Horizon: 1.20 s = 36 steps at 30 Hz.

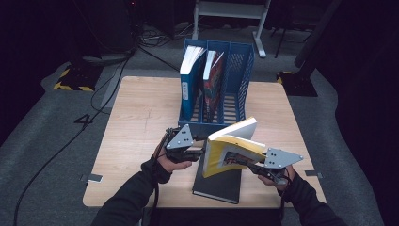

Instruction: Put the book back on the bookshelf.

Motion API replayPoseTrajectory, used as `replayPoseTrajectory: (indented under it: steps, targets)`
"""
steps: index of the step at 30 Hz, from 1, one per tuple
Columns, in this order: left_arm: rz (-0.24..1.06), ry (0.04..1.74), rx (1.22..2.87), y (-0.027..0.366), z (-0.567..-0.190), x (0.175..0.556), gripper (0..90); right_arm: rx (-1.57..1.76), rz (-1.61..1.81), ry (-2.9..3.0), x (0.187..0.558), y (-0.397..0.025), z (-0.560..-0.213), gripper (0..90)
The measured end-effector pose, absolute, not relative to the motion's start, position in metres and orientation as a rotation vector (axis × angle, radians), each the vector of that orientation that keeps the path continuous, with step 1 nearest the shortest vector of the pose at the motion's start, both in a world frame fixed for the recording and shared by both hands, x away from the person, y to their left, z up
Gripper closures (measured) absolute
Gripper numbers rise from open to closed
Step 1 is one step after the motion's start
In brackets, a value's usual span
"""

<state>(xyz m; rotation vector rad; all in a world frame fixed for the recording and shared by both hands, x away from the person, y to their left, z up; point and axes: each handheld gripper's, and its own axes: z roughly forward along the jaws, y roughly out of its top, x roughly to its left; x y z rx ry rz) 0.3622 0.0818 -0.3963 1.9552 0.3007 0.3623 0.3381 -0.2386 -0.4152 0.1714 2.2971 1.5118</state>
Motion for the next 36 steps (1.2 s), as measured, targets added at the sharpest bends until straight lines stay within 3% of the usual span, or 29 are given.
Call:
replayPoseTrajectory:
  steps: [12, 16, 21, 26, 36]
  targets:
    - [0.385, 0.365, 2.085, 0.095, -0.417, 0.343, 45.6, 0.166, 1.504, 2.292, 0.335, -0.239, -0.416, 86.5]
    - [0.342, 0.354, 2.146, 0.096, -0.426, 0.340, 33.1, 0.166, 1.505, 2.292, 0.335, -0.239, -0.416, 86.4]
    - [0.315, 0.333, 2.206, 0.090, -0.434, 0.337, 29.1, 0.171, 1.506, 2.294, 0.335, -0.239, -0.416, 86.4]
    - [0.280, 0.317, 2.160, 0.076, -0.437, 0.337, 31.0, 0.172, 1.506, 2.295, 0.335, -0.240, -0.416, 86.3]
    - [0.285, 0.248, 2.001, 0.047, -0.425, 0.342, 52.8, 0.172, 1.476, 2.313, 0.336, -0.243, -0.416, 83.0]
